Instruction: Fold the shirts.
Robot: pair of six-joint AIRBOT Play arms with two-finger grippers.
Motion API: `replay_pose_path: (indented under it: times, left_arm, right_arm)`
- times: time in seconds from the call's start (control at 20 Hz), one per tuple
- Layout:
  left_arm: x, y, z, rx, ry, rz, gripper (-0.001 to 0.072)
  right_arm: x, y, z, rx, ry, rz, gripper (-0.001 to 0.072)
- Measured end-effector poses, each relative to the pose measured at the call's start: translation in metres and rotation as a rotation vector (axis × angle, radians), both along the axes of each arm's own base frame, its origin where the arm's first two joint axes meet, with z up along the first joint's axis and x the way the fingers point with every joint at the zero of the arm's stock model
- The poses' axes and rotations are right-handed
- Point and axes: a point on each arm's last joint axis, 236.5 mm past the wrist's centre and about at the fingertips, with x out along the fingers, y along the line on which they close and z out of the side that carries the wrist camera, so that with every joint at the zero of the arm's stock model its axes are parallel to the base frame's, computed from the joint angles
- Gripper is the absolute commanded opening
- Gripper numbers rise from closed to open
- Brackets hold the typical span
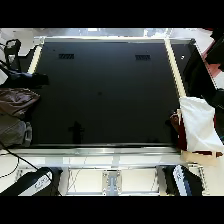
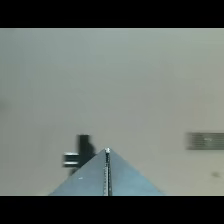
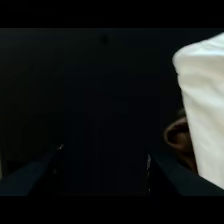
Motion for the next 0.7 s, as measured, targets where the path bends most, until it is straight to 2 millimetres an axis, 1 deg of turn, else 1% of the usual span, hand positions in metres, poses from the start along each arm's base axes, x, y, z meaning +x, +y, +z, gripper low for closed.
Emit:
replay_pose_path:
  times: [0.05,0.2,0.3,0.4,0.55,0.7]
  left_arm:
    - [0.001,-0.006,-0.001,-0.029,0.001,-0.006,0.0011]
    - [0.000,-0.021,-0.004,-0.097,0.021,-0.021,0.0011]
    - [-0.003,-0.028,-0.006,-0.129,0.043,-0.031,0.0011]
    - [-0.006,-0.032,-0.007,-0.147,0.056,-0.038,0.0011]
    - [-0.007,-0.036,-0.008,-0.163,0.065,-0.043,0.0011]
    - [-0.008,-0.037,-0.008,-0.169,0.070,-0.045,0.0011]
  right_arm:
    - [0.002,0.009,0.005,0.013,-0.031,0.033,0.0557]
    - [0.005,0.035,0.009,0.050,-0.086,0.144,0.0557]
    - [0.007,0.055,0.016,0.072,-0.125,0.221,0.0558]
    - [0.007,0.069,0.022,0.081,-0.154,0.273,0.0559]
    - [0.007,0.080,0.027,0.088,-0.175,0.311,0.0558]
    - [0.007,0.083,0.029,0.091,-0.185,0.325,0.0558]
